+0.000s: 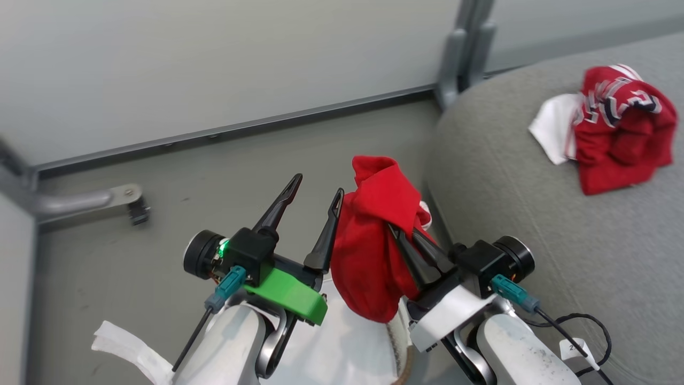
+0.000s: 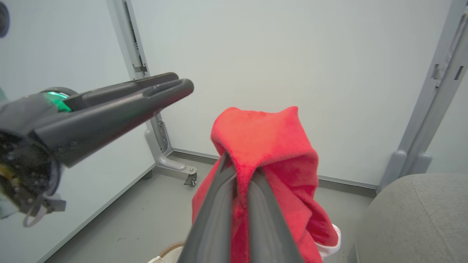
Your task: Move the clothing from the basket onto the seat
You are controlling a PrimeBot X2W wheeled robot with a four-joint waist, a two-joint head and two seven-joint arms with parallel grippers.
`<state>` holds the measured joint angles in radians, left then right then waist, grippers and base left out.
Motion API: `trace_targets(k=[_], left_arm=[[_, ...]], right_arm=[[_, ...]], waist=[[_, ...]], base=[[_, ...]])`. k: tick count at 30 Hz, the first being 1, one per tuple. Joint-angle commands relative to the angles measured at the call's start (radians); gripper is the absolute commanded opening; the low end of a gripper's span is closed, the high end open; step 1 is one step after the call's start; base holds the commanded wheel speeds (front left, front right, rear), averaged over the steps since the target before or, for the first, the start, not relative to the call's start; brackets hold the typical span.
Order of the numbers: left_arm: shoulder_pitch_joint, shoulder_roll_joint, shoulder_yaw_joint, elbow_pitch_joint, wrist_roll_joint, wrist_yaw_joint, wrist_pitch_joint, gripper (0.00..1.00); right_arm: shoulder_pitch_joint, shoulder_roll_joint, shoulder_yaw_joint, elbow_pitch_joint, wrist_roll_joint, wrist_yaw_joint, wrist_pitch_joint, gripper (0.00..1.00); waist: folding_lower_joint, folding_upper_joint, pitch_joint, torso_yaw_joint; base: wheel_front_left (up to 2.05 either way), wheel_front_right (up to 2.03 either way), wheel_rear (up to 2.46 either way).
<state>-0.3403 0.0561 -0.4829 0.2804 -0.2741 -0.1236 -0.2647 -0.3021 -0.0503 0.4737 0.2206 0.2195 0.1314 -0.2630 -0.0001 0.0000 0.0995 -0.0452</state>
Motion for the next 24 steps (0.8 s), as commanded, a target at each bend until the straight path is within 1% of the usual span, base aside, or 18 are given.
trace_targets(k=[1,7,11,14,18,20,24], left_arm=[[0.017,0.005,0.008,0.004,0.013,-0.005,0.001,1.0],[0.034,0.002,0.024,0.017,0.016,-0.007,0.001,1.0],[0.026,0.001,0.011,0.025,0.01,-0.008,0.001,1.0],[0.008,0.008,0.004,0.033,0.008,-0.008,0.001,1.0],[-0.015,0.024,-0.012,0.045,0.007,-0.008,0.001,1.0],[-0.025,0.032,-0.02,0.051,0.008,-0.008,0.001,1.0],[-0.047,0.05,-0.038,0.061,0.007,-0.008,0.001,1.0]], right_arm=[[0.012,-0.003,-0.002,-0.012,0.0,-0.001,-0.002,0.0],[0.021,-0.003,-0.017,-0.034,-0.009,-0.001,-0.002,0.0],[0.004,-0.002,-0.078,-0.048,-0.006,-0.001,-0.002,0.0],[-0.028,-0.004,-0.112,-0.057,-0.02,-0.001,-0.002,0.0],[-0.1,-0.028,-0.178,-0.074,-0.039,-0.001,-0.002,0.0],[-0.149,-0.047,-0.208,-0.083,-0.049,-0.001,-0.002,0.0],[-0.28,-0.111,-0.266,-0.098,-0.073,-0.001,-0.002,0.0]], waist=[[0.0001,0.0,0.025,-0.184],[0.0001,0.0,0.038,-0.326],[0.0001,0.0,0.057,-0.375],[0.0001,0.0,0.081,-0.389],[0.0001,0.0,0.125,-0.388],[0.0001,0.0,0.149,-0.38],[0.0001,0.0,0.208,-0.362]], base=[[0.0,0.0,0.0],[0.0,0.0,0.0],[0.0,0.0,0.0],[0.0,0.0,0.0],[0.0,0.0,0.0],[0.0,0.0,0.0],[0.0,0.0,0.0]])
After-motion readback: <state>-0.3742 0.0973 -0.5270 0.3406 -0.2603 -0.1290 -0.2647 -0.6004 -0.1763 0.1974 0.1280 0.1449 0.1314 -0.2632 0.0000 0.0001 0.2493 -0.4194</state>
